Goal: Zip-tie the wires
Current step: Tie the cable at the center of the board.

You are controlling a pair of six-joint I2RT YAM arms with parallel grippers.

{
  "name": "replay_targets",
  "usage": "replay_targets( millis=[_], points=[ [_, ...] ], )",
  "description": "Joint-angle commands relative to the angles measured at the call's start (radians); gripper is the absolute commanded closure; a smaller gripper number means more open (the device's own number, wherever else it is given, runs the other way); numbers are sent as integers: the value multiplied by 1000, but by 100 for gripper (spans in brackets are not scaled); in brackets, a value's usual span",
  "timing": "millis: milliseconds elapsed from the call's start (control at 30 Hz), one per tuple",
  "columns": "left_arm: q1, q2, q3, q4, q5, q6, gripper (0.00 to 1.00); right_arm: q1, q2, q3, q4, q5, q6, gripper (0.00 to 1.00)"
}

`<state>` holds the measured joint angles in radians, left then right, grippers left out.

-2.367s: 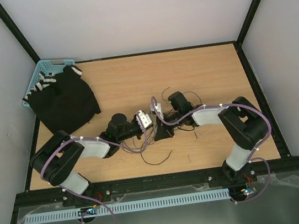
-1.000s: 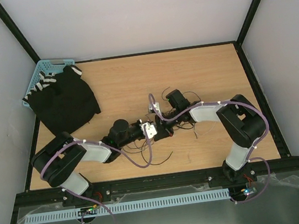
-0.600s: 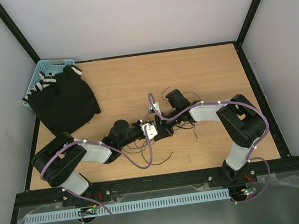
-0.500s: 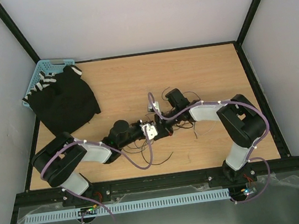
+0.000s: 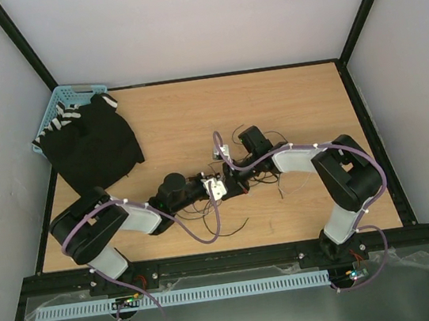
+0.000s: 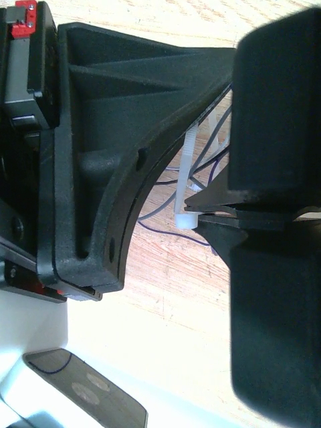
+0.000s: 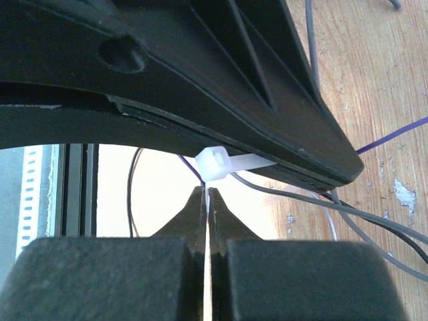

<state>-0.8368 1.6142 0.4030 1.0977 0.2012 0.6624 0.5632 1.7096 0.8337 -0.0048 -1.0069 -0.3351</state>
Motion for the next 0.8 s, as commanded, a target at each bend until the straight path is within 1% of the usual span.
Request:
replay_targets(
  millis=[0,767],
  points=[
    [-4,11,-11,66,-5,8,100,-3,-2,21,-32,-43,-22,100],
    [-4,33,0,81,-3,-11,100,-2,33,26,-46,-49,-20,100]
  ],
)
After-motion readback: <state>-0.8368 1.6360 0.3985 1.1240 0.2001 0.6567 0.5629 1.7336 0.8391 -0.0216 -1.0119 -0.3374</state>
